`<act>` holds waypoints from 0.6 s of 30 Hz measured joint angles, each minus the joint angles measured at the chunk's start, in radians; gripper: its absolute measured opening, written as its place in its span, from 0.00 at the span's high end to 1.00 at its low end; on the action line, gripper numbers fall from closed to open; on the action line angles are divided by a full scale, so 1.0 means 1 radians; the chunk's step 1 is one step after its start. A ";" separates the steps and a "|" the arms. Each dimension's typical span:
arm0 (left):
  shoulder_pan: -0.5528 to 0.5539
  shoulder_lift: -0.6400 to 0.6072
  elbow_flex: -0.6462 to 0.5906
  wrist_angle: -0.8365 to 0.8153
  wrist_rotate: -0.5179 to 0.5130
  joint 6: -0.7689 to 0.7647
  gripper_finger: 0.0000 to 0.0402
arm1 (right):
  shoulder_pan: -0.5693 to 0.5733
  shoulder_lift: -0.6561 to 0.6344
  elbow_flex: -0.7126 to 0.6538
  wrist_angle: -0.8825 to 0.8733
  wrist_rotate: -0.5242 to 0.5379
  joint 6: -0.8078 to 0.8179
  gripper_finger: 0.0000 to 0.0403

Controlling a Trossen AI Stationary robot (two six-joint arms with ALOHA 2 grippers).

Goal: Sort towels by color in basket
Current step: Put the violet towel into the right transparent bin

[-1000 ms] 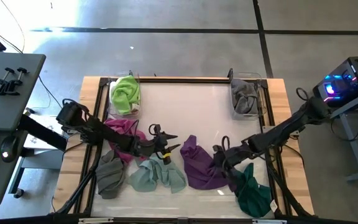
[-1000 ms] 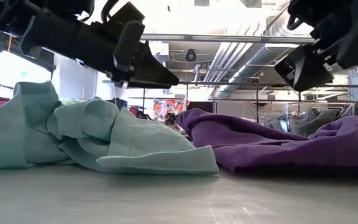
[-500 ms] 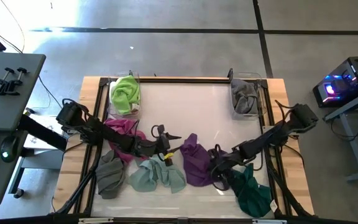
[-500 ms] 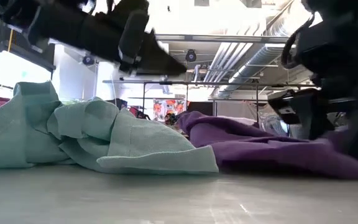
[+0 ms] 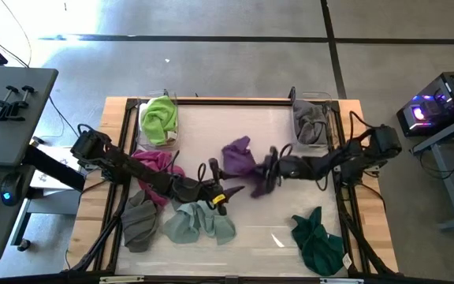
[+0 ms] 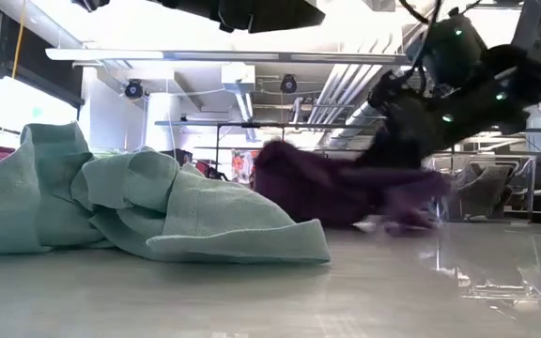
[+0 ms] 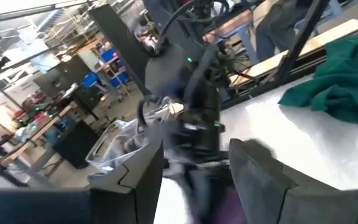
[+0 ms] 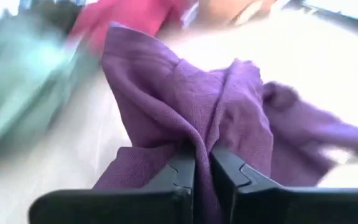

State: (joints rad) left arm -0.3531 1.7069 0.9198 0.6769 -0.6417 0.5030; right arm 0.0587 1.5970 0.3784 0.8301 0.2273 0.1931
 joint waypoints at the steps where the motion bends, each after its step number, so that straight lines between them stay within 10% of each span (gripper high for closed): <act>1: 0.000 0.000 0.001 0.000 -0.013 -0.003 0.58 | -0.010 0.000 -0.008 0.054 0.032 0.024 0.96; 18: 0.110 0.004 -0.001 -0.028 0.056 -0.201 0.56 | 0.016 0.008 -0.006 0.462 -0.042 0.016 0.97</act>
State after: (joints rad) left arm -0.2430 1.7107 0.9184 0.6486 -0.5857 0.3017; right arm 0.0746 1.6047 0.3721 1.2917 0.1856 0.2095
